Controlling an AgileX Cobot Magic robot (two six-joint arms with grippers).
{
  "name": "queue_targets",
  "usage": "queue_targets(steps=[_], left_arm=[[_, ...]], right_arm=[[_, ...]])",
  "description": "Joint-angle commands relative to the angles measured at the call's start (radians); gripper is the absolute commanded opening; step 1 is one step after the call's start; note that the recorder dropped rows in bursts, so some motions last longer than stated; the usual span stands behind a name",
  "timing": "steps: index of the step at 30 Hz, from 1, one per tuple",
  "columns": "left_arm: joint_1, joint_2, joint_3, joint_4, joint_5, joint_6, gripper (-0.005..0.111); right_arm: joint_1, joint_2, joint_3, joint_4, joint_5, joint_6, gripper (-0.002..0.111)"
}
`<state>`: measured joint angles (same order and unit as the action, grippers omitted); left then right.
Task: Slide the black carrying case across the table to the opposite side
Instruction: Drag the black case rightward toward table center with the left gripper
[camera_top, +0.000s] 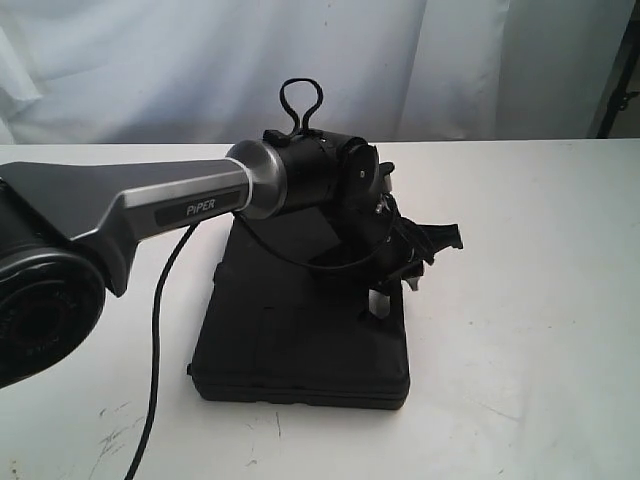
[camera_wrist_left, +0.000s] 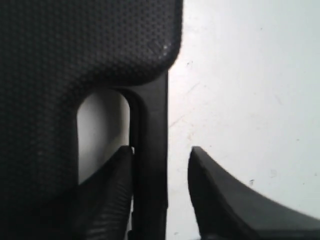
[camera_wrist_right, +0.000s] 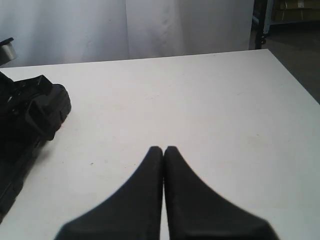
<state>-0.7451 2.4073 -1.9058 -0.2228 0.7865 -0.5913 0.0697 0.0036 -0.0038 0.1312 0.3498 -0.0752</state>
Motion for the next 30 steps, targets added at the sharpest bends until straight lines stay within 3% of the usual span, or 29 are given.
queue_targets(steps=[1, 30], left_arm=[[-0.003, -0.009, -0.008, 0.03, -0.02, 0.026, 0.056], [-0.003, -0.032, -0.008, 0.085, -0.009, 0.124, 0.052]], right_arm=[[0.001, -0.004, 0.004, -0.01, -0.003, -0.001, 0.0], [0.001, -0.004, 0.004, -0.01, -0.003, -0.001, 0.0]])
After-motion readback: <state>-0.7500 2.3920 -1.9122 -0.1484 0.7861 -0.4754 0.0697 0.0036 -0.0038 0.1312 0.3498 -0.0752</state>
